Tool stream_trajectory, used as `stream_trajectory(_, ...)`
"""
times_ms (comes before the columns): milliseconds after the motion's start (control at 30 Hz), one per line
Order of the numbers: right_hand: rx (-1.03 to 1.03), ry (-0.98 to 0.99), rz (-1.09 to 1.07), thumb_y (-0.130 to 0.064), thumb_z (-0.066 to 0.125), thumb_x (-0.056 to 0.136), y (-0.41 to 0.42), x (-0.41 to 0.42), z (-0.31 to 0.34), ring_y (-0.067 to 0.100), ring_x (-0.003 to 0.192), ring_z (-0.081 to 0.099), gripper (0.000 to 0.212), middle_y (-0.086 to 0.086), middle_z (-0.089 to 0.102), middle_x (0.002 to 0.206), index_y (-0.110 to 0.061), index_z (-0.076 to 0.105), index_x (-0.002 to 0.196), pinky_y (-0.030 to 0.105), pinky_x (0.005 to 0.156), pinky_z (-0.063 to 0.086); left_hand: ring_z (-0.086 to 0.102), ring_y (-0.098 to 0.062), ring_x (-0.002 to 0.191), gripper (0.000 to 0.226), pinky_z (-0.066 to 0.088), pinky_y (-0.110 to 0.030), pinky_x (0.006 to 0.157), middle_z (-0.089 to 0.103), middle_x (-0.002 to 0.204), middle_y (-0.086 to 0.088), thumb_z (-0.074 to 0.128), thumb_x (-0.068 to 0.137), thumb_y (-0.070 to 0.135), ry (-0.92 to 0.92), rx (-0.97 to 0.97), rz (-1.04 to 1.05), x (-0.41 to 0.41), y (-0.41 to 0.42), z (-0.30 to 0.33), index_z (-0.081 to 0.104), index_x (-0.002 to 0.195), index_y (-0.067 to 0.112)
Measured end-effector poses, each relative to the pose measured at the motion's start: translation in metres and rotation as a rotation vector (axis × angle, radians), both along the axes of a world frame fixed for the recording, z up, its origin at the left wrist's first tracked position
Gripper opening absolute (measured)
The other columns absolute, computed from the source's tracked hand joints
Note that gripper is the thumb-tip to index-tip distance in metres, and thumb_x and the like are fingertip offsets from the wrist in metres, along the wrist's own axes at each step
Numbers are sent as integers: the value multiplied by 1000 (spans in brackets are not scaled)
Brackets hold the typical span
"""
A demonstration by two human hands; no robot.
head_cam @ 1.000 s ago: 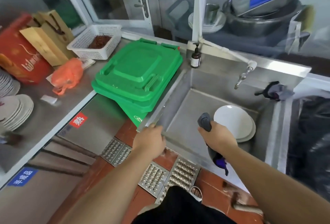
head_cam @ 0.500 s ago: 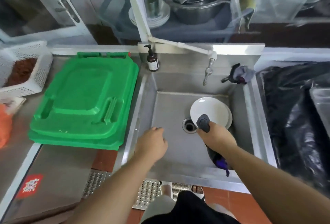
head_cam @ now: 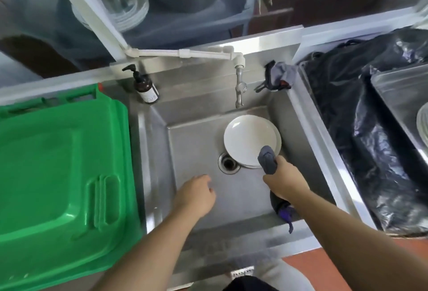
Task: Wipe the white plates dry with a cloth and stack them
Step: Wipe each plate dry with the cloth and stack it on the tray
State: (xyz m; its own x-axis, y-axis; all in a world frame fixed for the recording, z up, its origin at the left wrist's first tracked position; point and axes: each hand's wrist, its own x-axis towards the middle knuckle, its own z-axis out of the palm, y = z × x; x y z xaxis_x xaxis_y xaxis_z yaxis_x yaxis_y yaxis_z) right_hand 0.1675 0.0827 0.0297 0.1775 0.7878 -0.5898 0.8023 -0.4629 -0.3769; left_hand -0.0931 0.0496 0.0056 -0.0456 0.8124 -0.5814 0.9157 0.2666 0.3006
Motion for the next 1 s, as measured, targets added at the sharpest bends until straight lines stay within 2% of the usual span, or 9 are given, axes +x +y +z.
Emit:
stream_trajectory(133, -31, 43, -41, -23, 62, 82, 19, 10, -29, 24, 72, 60, 17, 8, 62, 91, -21, 55, 97, 33, 56, 42, 68, -27, 118, 42, 54, -36, 98, 70, 134, 3, 51, 99, 40, -10, -49, 4, 7, 23, -27, 62, 138, 33)
stream_trajectory(333, -85, 69, -55, -22, 60, 90, 47, 27, -82, 22, 74, 60, 6, -1, 63, 81, -17, 60, 94, 27, 55, 39, 65, -26, 124, 45, 52, -35, 102, 68, 141, 2, 50, 102, 37, -30, -139, 24, 20, 58, -73, 59, 145, 30)
stream_trajectory(433, -134, 53, -69, -24, 53, 96, 61, 35, -109, 27, 80, 62, 11, 2, 63, 83, -16, 61, 98, 34, 60, 40, 64, -26, 124, 44, 52, -36, 102, 67, 141, 2, 50, 102, 36, -28, -166, 55, 29, 76, -98, 60, 144, 29)
stream_trajectory(467, -147, 42, -57, -24, 53, 97, 65, 37, -117, 30, 82, 62, 15, 7, 66, 88, -13, 63, 101, 36, 65, 41, 64, -27, 122, 40, 53, -35, 99, 68, 138, 2, 50, 102, 35, -33, -165, 73, 33, 82, -107, 63, 139, 28)
stream_trajectory(533, -173, 38, -59, -24, 54, 97, 71, 42, -133, 31, 84, 62, 19, 11, 68, 94, -10, 64, 108, 38, 73, 44, 66, -29, 106, 22, 53, -33, 84, 72, 119, -1, 51, 100, 31, -34, -155, 104, 41, 94, -125, 69, 109, 27)
stream_trajectory(600, -179, 60, -115, -28, 57, 95, 73, 48, -148, 24, 77, 59, 16, 6, 66, 88, -15, 62, 104, 37, 70, 43, 61, -29, 90, 16, 46, -33, 70, 70, 100, -2, 50, 98, 28, -37, -153, 129, 51, 106, -144, 59, 85, 22)
stream_trajectory(767, -114, 110, -260, -34, 61, 90, 74, 58, -177, 15, 73, 58, 12, -3, 63, 84, -25, 55, 87, 30, 56, 39, 53, -28, 87, 19, 39, -32, 71, 70, 111, -9, 53, 101, 27, -67, -128, 229, 73, 132, -192, 65, 101, 13)
stream_trajectory(867, -30, 136, -362, -37, 61, 88, 75, 62, -187, 13, 73, 60, 10, -7, 63, 83, -31, 54, 86, 28, 55, 40, 63, -39, 88, 26, 38, -33, 66, 72, 106, -18, 53, 100, 28, -103, -126, 338, 82, 145, -216, 66, 102, 5)
stream_trajectory(1000, 59, 193, -481, -35, 63, 86, 72, 68, -199, 13, 74, 63, 7, -7, 66, 83, -30, 58, 87, 29, 57, 43, 64, -38, 84, 26, 42, -33, 65, 72, 91, -14, 55, 97, 26, -205, -142, 515, 92, 161, -244, 69, 94, 4)
